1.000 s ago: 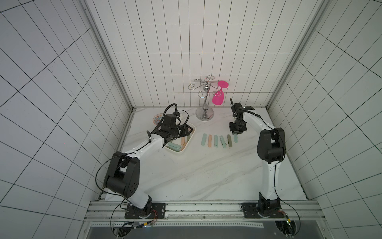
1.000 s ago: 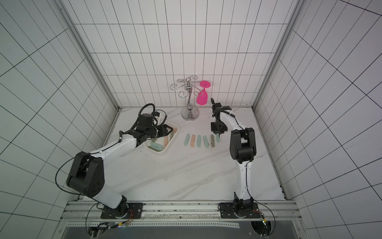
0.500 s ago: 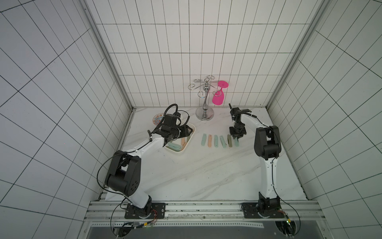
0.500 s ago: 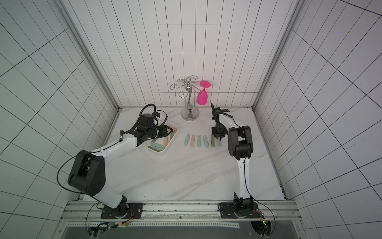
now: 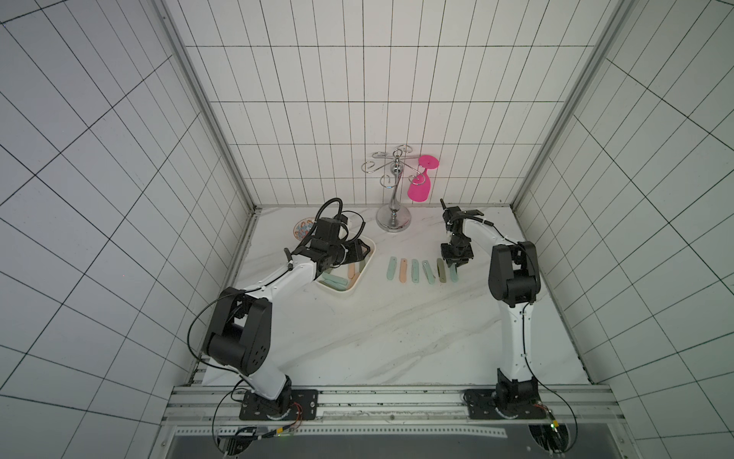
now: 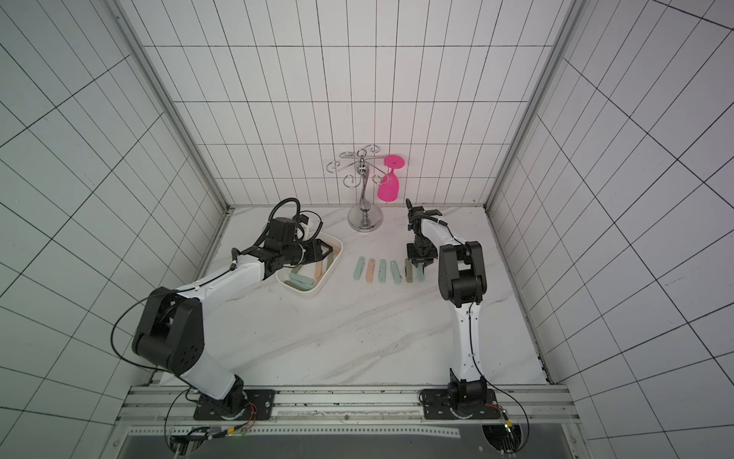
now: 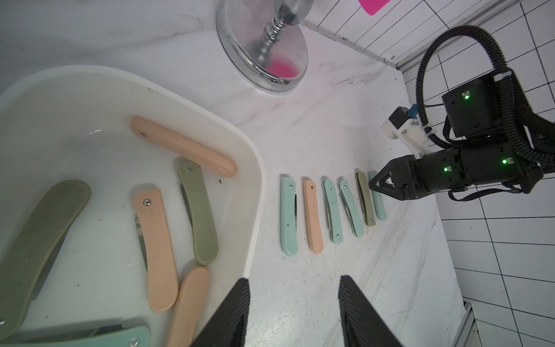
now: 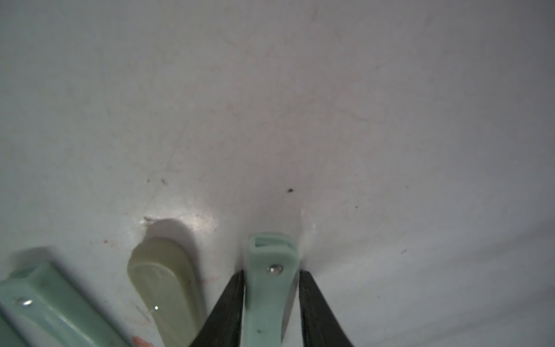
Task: Take the fruit knife out of the storage box
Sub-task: Place the fruit knife at the center of the board.
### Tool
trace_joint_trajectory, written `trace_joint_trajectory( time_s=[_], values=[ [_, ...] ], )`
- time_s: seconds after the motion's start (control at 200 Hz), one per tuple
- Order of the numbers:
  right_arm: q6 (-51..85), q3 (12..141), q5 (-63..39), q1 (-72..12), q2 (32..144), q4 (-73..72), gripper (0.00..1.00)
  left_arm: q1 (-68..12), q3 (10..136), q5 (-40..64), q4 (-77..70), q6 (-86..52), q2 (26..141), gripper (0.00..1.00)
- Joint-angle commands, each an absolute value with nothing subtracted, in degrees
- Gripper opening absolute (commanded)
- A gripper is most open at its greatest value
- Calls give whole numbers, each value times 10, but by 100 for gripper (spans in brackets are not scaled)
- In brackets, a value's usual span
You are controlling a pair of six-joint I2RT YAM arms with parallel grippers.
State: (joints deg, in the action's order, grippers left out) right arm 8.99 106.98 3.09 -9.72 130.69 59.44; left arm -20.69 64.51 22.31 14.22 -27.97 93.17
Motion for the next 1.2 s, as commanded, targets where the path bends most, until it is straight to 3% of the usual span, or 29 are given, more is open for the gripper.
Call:
trace_joint_trajectory(
  time_s=[0.0,0.295,0.41,0.575,0.76,1.194],
  values=[
    [91,1066,19,-90,1318,606,36,-208,659,216,142,-272,943,51],
    [101,1069,16,-90,1289,602,37,-208,664,199,159,-266,946,51],
    [110,1070,4,-91,1258,602,45,-208,671,175,183,-257,953,51],
    [124,1057,-31,-102,1205,595,63,-209,693,125,234,-246,979,53],
    [129,1046,-50,-145,1147,593,100,-209,712,65,271,-234,1013,57],
    [139,1024,-123,-199,1035,568,99,-215,762,-19,285,-196,1102,55]
  ],
)
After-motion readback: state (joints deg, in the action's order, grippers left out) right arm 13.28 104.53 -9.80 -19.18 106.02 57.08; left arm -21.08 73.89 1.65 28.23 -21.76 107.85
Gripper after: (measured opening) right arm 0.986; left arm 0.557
